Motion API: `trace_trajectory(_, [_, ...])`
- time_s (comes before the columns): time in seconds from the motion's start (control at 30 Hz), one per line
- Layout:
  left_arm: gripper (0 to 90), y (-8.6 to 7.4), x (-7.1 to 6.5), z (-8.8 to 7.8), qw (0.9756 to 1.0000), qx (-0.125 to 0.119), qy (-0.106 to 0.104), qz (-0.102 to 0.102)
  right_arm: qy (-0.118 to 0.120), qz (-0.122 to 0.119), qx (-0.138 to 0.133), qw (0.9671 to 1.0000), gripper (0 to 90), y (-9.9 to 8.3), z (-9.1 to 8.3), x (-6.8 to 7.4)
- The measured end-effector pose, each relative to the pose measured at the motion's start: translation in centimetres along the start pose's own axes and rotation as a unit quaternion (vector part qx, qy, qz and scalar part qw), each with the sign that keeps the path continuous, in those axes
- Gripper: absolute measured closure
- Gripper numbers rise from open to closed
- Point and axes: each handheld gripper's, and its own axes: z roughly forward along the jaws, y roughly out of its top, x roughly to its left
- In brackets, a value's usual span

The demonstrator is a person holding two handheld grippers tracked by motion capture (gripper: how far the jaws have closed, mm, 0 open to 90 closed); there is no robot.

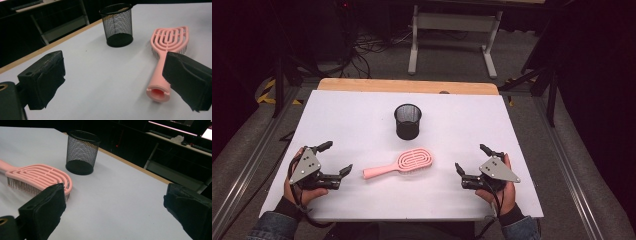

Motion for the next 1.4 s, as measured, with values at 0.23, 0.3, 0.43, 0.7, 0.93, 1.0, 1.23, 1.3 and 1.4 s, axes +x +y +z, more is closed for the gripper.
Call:
trace_trajectory(0.23, [6.3,-0.2,0.1,-0.1,0.9999,0.001,-0.01,-0.003,0.0,0.002,0.005,1.0,4.0,-0.1,0.0,-0.1])
trace_trajectory(0.3, [6.3,-0.2,0.2,-0.2,0.9999,0.001,-0.009,-0.006,0.0,0.001,0.007,1.0,4.1,-0.2,0.1,-0.1])
trace_trajectory(0.43, [6.3,-0.1,0.0,-0.4,1.0,0.001,-0.008,-0.002,0.003,0.001,0.007,1.0,4.1,-0.1,0.1,0.0])
trace_trajectory(0.7, [9.0,0.1,-0.1,-0.1,0.9996,0.02,-0.014,0.01,0.005,0.003,0.009,0.9999,4.1,-0.3,0.2,-0.2])
trace_trajectory(0.93, [9.1,0.2,-0.1,0.0,0.9992,0.036,-0.017,0.002,0.007,0.0,0.014,0.9999,4.0,-0.3,0.3,-0.1])
trace_trajectory(1.0, [9.1,0.4,0.1,0.3,0.9987,0.045,-0.024,-0.005,0.009,0.0,0.017,0.9998,4.0,-0.4,0.4,-0.2])
trace_trajectory(1.23, [10.0,0.8,0.1,0.9,0.9966,0.072,-0.039,0.001,0.01,0.005,0.02,0.9997,4.1,-0.5,0.4,-0.3])
trace_trajectory(1.3, [9.8,1.0,0.2,1.2,0.9947,0.089,-0.052,0.001,0.012,0.003,0.023,0.9997,4.1,-0.5,0.5,-0.2])
trace_trajectory(1.4, [9.4,1.4,0.1,2.5,0.9862,0.146,-0.077,0.01,0.016,0.004,0.027,0.9995,4.1,-0.6,0.7,-0.2])
